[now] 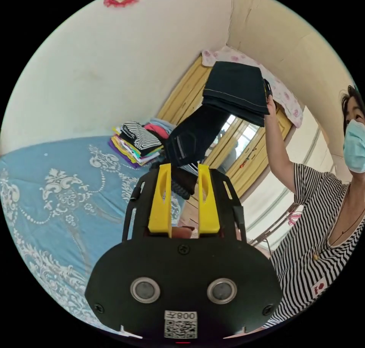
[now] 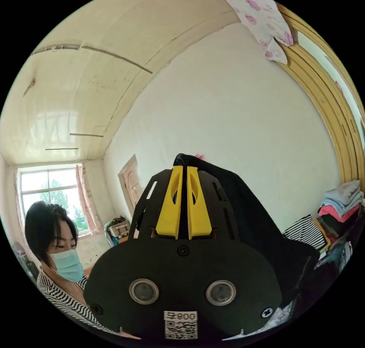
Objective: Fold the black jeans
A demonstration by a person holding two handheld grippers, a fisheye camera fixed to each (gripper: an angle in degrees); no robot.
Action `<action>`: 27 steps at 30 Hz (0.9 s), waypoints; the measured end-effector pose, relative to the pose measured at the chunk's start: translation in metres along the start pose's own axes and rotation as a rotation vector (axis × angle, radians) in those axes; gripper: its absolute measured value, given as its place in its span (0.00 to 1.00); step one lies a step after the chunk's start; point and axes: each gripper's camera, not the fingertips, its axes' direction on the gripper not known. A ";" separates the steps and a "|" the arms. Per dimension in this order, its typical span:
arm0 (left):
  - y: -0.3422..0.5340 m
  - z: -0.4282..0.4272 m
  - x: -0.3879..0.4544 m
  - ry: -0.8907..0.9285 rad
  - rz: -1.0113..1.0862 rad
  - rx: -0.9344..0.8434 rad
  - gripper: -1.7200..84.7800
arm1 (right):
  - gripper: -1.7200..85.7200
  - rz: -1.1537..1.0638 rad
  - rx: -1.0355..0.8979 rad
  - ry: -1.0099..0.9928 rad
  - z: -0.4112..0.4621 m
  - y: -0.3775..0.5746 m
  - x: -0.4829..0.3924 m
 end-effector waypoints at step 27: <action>0.028 -0.137 0.370 -0.167 -0.190 0.145 0.18 | 0.03 0.078 -0.605 -0.559 0.189 0.297 -0.291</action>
